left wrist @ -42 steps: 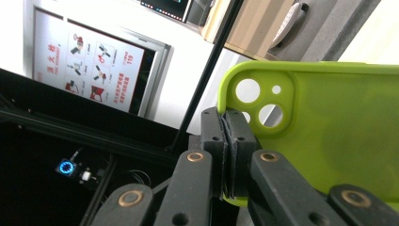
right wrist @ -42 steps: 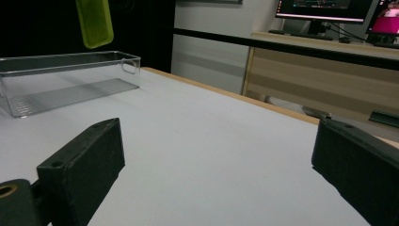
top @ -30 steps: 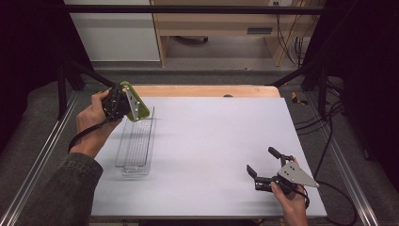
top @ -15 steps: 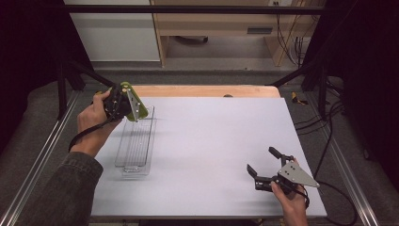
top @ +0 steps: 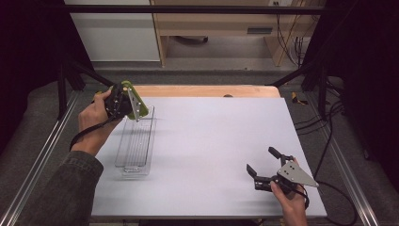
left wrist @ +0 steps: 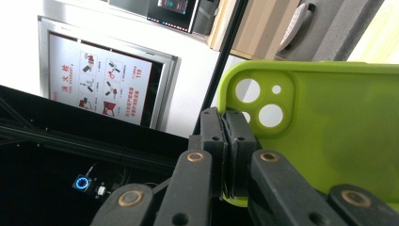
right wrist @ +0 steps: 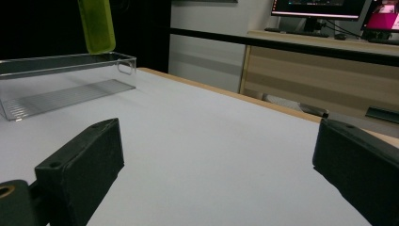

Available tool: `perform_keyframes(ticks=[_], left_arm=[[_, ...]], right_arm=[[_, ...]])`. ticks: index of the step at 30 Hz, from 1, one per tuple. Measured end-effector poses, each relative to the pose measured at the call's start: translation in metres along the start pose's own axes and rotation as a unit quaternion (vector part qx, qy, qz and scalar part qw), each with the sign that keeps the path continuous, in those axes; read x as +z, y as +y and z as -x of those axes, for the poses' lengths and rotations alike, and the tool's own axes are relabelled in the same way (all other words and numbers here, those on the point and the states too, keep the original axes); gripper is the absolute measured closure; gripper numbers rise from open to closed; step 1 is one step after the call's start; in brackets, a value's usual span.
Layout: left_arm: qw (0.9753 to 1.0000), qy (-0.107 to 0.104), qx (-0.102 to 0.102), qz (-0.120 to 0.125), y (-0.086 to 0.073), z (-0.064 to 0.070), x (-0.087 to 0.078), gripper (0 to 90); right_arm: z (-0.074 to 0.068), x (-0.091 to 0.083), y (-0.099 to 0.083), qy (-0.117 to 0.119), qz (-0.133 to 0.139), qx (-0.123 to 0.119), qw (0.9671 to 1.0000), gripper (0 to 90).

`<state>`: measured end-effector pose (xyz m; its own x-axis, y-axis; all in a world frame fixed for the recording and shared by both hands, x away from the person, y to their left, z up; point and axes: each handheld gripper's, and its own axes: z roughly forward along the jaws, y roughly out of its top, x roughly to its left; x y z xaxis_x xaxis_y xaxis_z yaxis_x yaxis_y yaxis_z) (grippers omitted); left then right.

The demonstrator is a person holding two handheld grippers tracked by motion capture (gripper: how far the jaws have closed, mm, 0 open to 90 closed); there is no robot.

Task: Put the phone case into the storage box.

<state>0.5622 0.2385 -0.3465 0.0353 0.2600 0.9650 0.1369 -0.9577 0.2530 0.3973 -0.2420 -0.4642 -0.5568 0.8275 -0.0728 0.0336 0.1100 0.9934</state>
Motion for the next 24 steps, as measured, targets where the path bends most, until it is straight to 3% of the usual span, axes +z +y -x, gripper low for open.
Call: perform_keyframes(ticks=[16, 24], left_arm=[[0.9995, -0.006, 0.029, 0.008, 0.009, 0.018, 0.006, 87.7], [0.9989, -0.006, 0.046, 0.004, 0.006, 0.025, 0.011, 87.7]], right_arm=[[0.0, 0.0, 0.0, 0.001, 0.002, 0.003, 1.0, 2.6], [-0.001, 0.002, -0.001, 0.0, -0.001, 0.002, 1.0, 2.6]])
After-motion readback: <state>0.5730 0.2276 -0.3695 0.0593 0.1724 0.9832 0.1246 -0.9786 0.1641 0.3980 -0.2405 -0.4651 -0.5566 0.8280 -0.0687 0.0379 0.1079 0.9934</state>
